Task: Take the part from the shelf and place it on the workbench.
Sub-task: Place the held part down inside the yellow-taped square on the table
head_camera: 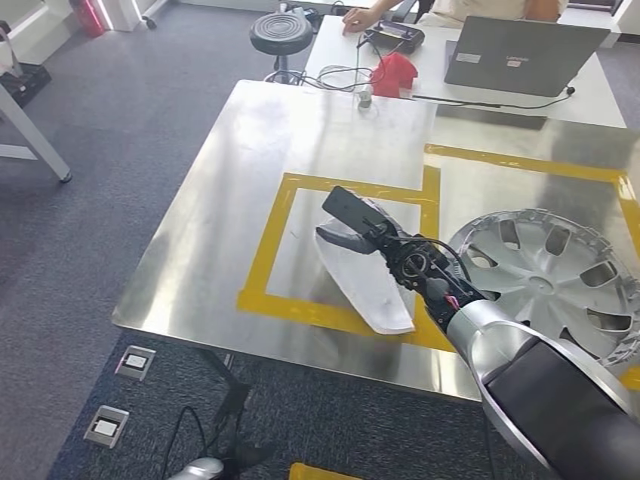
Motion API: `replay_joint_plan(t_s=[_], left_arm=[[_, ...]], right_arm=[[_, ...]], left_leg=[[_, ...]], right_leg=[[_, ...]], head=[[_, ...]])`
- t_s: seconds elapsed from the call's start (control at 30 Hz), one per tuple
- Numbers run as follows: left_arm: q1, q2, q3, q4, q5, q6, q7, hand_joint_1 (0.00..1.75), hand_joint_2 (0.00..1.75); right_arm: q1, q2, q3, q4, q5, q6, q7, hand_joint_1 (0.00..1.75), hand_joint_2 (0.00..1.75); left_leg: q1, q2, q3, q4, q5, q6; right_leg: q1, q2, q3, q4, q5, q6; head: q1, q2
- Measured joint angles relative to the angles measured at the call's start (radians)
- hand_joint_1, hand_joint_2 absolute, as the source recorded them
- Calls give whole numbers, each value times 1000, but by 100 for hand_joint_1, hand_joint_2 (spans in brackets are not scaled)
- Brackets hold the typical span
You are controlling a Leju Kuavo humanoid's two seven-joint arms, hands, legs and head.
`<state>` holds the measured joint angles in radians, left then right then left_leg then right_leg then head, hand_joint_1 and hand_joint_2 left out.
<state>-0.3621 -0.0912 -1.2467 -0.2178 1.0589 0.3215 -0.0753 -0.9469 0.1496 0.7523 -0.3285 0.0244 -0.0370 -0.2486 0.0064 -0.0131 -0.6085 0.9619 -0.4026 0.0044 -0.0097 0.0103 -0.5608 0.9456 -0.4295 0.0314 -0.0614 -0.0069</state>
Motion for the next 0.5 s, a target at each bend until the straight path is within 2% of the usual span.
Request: replay_joint_plan(t_s=[0.07, 0.5], left_arm=[[0, 0, 0, 0, 0, -2, 0, 0, 0], [1, 0, 0, 0, 2, -10, 13, 0, 0]], right_arm=[[0, 0, 0, 0, 0, 0, 0, 0, 0], [0, 0, 0, 0, 0, 0, -1, 0, 0]], left_leg=[[0, 0, 0, 0, 0, 0], [0, 0, 0, 0, 0, 0]], right_leg=[[0, 0, 0, 0, 0, 0], [0, 0, 0, 0, 0, 0]], head=[[0, 0], [0, 0]])
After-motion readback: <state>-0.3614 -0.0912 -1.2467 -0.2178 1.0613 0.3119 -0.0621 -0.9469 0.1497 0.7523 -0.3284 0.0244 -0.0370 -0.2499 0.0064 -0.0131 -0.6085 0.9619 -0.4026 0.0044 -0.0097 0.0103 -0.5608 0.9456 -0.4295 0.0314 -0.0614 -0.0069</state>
